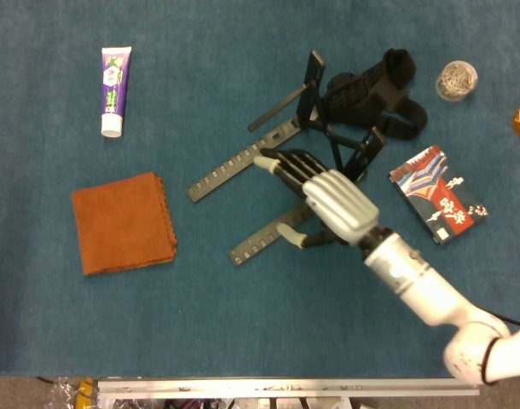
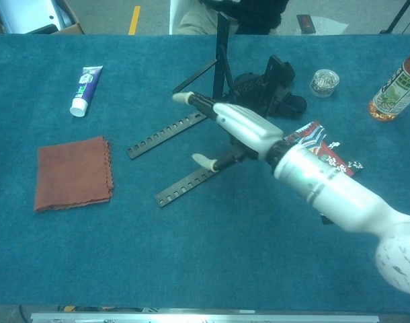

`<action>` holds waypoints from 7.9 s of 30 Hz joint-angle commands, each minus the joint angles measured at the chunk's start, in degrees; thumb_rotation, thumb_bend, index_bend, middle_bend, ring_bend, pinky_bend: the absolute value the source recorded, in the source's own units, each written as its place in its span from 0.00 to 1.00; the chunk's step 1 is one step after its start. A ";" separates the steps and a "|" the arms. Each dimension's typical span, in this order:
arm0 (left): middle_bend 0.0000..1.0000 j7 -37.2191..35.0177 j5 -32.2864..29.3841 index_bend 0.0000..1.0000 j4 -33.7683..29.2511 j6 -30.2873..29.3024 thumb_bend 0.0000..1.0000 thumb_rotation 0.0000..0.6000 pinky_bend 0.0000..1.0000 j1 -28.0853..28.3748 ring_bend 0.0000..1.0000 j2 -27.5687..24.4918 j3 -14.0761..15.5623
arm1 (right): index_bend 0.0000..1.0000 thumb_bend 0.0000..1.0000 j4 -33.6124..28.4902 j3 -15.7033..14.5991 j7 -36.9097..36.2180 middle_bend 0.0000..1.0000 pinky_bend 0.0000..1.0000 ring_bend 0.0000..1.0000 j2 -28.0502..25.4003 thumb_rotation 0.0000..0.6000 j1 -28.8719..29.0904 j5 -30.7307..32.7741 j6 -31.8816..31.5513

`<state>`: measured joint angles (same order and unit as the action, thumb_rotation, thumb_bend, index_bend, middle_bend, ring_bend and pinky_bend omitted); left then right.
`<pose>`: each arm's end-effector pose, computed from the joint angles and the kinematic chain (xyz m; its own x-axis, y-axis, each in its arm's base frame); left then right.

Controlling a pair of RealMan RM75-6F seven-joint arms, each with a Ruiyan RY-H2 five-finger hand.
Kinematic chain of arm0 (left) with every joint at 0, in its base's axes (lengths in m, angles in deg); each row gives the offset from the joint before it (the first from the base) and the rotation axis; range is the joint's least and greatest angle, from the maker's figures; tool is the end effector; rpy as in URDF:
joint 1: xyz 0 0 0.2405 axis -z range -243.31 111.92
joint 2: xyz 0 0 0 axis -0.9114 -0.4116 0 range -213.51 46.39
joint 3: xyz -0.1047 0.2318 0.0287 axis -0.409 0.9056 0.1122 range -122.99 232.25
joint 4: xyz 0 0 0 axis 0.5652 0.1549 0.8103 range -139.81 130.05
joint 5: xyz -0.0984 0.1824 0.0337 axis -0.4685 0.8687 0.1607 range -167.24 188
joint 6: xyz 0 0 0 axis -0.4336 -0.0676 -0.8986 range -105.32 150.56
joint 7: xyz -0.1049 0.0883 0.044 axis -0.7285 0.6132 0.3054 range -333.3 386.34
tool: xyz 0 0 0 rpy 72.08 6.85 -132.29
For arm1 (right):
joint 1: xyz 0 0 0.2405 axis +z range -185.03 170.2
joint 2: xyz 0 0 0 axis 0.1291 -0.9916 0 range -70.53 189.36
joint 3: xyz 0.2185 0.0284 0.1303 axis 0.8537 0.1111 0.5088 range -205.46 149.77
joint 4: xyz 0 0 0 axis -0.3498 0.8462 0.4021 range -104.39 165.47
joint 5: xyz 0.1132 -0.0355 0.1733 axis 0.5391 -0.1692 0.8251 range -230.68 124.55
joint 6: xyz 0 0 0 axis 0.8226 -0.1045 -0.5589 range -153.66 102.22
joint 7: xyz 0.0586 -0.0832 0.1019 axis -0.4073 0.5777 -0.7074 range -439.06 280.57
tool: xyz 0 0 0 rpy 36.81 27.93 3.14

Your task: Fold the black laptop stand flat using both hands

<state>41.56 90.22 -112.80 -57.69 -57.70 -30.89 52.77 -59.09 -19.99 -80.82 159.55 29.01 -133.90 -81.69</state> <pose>-0.2788 0.1877 0.1868 0.5530 0.0980 0.8274 0.8308 0.0101 -0.5565 -0.0880 -0.2593 -0.0757 0.0402 -0.5040 0.8627 -0.8753 -0.4342 -0.2128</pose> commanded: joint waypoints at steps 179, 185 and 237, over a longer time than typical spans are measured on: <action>0.01 -4.67 2.92 0.11 4.63 26.31 0.28 1.00 0.00 19.52 0.00 5.65 -1.26 | 0.00 0.16 -9.40 -10.77 16.83 0.04 0.05 0.00 -21.52 1.00 -4.29 -9.84 -4.16; 0.02 -7.16 2.03 0.15 5.80 29.87 0.28 1.00 0.00 22.38 0.00 7.86 -1.57 | 0.00 0.16 -8.02 -10.53 19.05 0.04 0.05 0.00 -20.13 1.00 -4.94 -11.01 -5.68; 0.00 -8.93 5.84 0.05 2.22 11.69 0.28 1.00 0.00 15.03 0.00 -0.17 -1.14 | 0.00 0.16 22.08 -1.95 22.73 0.04 0.05 0.00 16.00 1.00 6.74 -6.04 4.13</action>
<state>32.65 96.04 -110.56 -45.98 -42.65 -31.02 51.61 -37.95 -22.56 -57.90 174.63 35.22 -140.16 -77.47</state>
